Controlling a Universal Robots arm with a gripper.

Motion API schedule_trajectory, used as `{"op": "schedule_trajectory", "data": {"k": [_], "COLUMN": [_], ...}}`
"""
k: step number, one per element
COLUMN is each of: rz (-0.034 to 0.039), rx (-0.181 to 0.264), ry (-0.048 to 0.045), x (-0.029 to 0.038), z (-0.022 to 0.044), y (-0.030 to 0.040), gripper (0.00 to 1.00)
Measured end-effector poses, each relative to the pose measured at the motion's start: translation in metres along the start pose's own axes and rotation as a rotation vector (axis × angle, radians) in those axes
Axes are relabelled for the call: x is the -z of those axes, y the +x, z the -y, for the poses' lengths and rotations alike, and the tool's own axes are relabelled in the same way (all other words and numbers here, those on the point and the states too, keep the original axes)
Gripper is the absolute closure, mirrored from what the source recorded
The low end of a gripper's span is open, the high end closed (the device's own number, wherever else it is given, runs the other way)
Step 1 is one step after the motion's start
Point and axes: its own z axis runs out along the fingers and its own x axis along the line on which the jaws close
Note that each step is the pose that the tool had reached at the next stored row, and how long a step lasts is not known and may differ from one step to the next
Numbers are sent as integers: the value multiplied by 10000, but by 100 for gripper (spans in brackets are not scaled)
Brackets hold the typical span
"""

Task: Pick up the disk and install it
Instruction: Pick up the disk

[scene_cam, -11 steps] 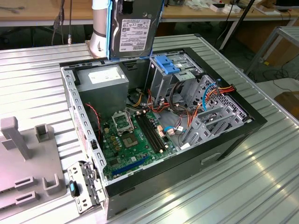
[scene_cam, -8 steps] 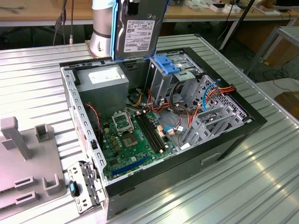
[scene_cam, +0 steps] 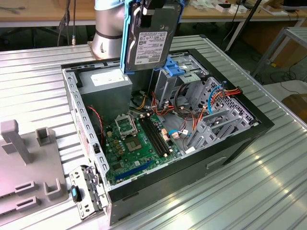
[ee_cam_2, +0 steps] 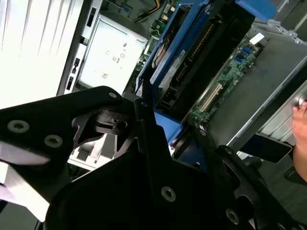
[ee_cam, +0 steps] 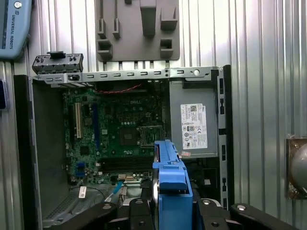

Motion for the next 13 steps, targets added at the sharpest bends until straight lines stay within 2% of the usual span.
{"op": "schedule_trajectory", "data": {"k": [3,13], "rz": [-1,-2], "rx": [-1,0], "ry": [0,-1], "x": [-16,-19], "z": [2,3], "y": [26,32], "gripper": [63,63]}}
